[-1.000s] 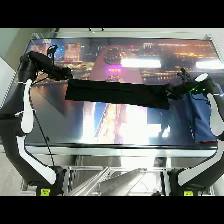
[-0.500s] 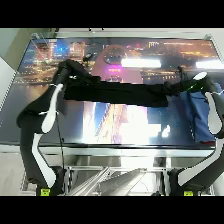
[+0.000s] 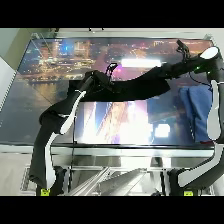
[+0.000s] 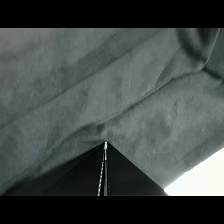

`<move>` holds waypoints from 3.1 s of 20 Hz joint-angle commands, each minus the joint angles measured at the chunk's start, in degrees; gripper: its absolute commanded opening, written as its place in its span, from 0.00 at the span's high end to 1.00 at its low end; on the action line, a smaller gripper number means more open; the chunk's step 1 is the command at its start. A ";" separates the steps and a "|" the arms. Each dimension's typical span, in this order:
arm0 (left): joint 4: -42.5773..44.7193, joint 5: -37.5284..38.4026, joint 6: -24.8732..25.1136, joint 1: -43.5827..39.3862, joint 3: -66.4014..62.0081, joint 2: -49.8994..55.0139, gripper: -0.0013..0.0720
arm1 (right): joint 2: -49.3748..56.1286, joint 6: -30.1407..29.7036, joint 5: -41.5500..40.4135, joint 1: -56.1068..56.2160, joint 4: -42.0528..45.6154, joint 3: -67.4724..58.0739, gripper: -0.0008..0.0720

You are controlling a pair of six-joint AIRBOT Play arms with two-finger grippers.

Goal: Fold the shirts.

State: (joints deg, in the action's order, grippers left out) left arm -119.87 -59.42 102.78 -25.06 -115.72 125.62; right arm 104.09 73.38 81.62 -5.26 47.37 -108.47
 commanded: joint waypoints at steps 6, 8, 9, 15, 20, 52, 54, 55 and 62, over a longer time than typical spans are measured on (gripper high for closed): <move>-0.22 -13.81 -0.52 6.62 0.37 -13.20 0.95 | -0.28 3.82 0.66 7.82 -0.15 -7.58 0.96; -0.24 -17.16 -0.24 13.20 0.31 -20.94 0.95 | -0.20 4.04 -3.50 11.30 -1.84 -8.20 0.96; -0.24 -17.68 -0.48 17.03 0.33 -24.92 0.95 | 0.17 4.02 -6.64 13.44 -3.48 -8.20 0.96; -2.84 -18.38 -1.70 39.52 0.59 -43.34 0.95 | 8.96 -13.11 -40.37 33.16 -23.87 -8.20 0.96; -4.74 -17.64 -0.15 46.86 7.39 -49.64 0.95 | 24.74 -36.04 -66.53 49.48 -51.63 -8.22 0.35; -4.79 -19.54 4.33 47.82 16.31 -52.63 0.95 | 25.90 -4.17 -23.69 26.16 -30.77 -2.99 0.70; -4.79 -20.28 4.31 47.82 16.28 -52.63 0.95 | 24.20 -4.52 -23.34 26.16 -30.71 -3.34 0.96; -4.79 -20.85 4.28 47.82 16.28 -52.63 0.95 | 22.43 -5.22 -23.56 26.01 -30.69 -3.34 0.96; -4.81 -25.35 3.74 47.82 16.31 -52.63 0.95 | -2.14 4.37 -29.29 13.94 -10.51 -3.37 0.96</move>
State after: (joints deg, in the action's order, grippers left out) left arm -124.68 -82.91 106.96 22.81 -99.44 73.03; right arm 111.42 71.72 55.29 14.31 25.76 -111.81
